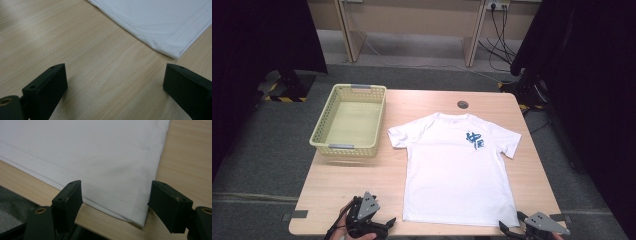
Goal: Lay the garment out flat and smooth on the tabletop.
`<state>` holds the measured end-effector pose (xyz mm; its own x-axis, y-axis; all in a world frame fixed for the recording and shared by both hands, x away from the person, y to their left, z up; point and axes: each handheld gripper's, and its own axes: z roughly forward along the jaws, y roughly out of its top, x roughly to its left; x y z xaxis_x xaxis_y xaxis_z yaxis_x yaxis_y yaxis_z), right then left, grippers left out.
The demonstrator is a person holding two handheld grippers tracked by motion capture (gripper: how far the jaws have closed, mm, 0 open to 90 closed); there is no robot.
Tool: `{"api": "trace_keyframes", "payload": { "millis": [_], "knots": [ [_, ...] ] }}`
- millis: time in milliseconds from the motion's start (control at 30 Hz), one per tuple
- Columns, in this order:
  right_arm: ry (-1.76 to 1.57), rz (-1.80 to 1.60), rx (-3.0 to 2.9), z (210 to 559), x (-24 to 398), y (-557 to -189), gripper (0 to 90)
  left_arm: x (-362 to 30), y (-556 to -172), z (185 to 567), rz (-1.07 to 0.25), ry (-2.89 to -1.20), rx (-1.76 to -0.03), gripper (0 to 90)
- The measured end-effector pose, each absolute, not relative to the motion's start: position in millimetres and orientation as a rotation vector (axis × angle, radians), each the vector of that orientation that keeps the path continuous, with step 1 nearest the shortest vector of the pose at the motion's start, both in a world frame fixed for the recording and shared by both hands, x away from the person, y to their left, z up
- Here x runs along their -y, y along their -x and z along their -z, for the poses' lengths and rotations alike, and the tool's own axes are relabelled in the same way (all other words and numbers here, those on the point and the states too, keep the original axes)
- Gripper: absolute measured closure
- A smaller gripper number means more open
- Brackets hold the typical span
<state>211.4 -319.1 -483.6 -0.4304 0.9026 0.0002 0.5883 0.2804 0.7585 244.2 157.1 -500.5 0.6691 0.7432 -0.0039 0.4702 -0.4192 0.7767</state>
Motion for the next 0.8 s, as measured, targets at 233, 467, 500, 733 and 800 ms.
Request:
{"api": "trace_keyframes", "payload": {
  "millis": [233,467,500,733,800],
  "knots": [
    [-1.350,-0.972,-2.097,488,323,-204,26.2,-157,-237,502,-0.447,-2.077,-0.932,4.1],
    [-1.352,-0.958,-2.071,490,319,-200,21.6,-159,-234,503,-0.451,-2.071,-0.928,3.8],
    [-1.357,-0.953,-2.067,490,319,-200,20.8,-159,-233,503,-0.451,-2.070,-0.930,3.8],
    [-1.394,-0.934,-2.045,490,319,-194,19.1,-162,-225,503,-0.449,-2.079,-0.946,1.2],
    [-1.393,-0.932,-2.044,490,319,-194,19.1,-163,-223,503,-0.447,-2.081,-0.950,1.0]
  ]
}}
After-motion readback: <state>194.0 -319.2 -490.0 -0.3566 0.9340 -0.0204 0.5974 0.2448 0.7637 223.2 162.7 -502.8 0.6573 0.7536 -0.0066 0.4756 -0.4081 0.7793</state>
